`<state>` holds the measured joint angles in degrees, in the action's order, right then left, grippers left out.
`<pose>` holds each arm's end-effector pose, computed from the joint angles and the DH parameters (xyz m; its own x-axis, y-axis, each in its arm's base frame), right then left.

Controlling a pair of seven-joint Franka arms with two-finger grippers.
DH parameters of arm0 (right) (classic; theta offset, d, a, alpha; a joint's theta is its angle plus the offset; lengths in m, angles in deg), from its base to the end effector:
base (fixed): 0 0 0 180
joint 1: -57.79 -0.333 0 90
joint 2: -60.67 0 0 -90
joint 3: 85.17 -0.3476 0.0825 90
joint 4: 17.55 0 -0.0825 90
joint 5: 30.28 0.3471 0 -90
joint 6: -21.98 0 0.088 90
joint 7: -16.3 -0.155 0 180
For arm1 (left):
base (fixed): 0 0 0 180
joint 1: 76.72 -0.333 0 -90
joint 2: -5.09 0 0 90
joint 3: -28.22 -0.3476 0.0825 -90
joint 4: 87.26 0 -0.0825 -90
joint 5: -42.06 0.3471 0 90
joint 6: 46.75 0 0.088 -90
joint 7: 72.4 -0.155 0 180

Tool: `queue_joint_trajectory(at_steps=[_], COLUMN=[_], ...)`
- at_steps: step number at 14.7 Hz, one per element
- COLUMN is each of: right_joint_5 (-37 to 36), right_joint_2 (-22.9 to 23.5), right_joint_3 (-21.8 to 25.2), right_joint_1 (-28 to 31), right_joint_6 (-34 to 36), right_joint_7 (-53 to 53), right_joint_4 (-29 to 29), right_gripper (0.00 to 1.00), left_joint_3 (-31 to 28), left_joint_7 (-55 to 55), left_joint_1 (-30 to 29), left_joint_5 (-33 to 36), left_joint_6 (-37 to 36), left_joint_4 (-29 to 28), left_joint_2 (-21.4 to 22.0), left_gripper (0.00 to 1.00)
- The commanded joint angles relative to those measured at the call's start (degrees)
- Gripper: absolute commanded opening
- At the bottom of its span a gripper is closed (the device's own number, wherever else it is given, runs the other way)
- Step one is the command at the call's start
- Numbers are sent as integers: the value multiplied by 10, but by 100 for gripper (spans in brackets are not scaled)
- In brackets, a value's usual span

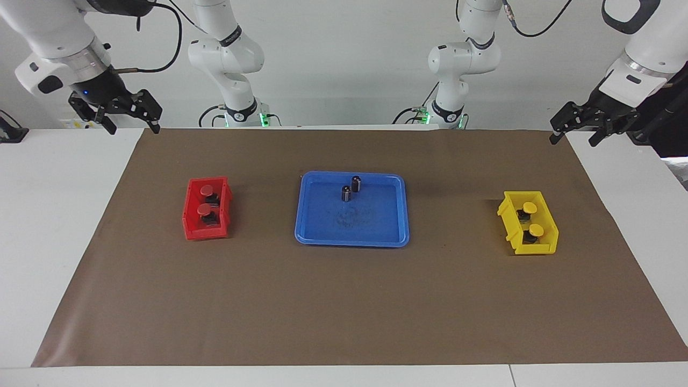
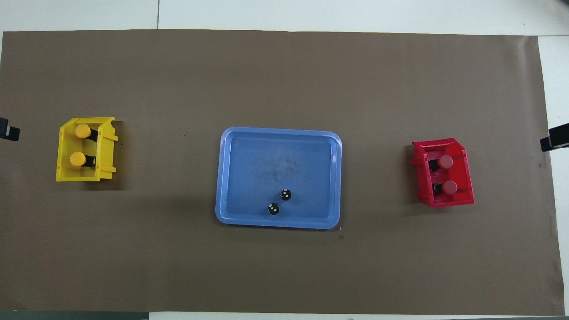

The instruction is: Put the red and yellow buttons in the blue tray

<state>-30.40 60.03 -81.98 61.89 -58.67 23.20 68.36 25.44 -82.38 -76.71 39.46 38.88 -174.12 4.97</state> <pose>0.4889 -0.0631 0.6307 0.9968 -0.0067 -0.0802 -0.0074 -0.9999 -0.0082 0.5096 0.0173 0.6242 0.9916 -0.1288 -0.0153 -0.1279 -0.9906 0.0486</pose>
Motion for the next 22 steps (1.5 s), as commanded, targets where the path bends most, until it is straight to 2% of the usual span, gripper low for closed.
queue_joint_trajectory(at_steps=[1,10,13,15,18,20,22], right_joint_5=[3,-6,-1,3,7,9,38], right_joint_2=[1,0,-13,-28,-72,-63,-16], right_joint_3=[1,1,-1,-6,-6,-6,-6], right_joint_1=[4,1,-3,-7,-17,-20,-19], right_joint_6=[2,3,-6,-74,-194,-242,-276], right_joint_7=[9,10,14,11,10,8,8], right_joint_4=[-3,1,30,78,219,252,255], right_gripper=[100,100,100,100,93,86,86], left_joint_3=[1,1,1,1,1,1,1], left_joint_7=[4,5,4,4,4,4,4], left_joint_1=[-2,-2,-2,-2,-2,-2,-2], left_joint_5=[-4,-4,-4,-4,-4,-4,-4], left_joint_6=[-3,-3,-3,-3,-3,-3,-3], left_joint_4=[-17,-17,-17,-17,-17,-17,-17], left_joint_2=[16,16,16,16,16,16,16], left_gripper=[100,100,100,100,100,100,100])
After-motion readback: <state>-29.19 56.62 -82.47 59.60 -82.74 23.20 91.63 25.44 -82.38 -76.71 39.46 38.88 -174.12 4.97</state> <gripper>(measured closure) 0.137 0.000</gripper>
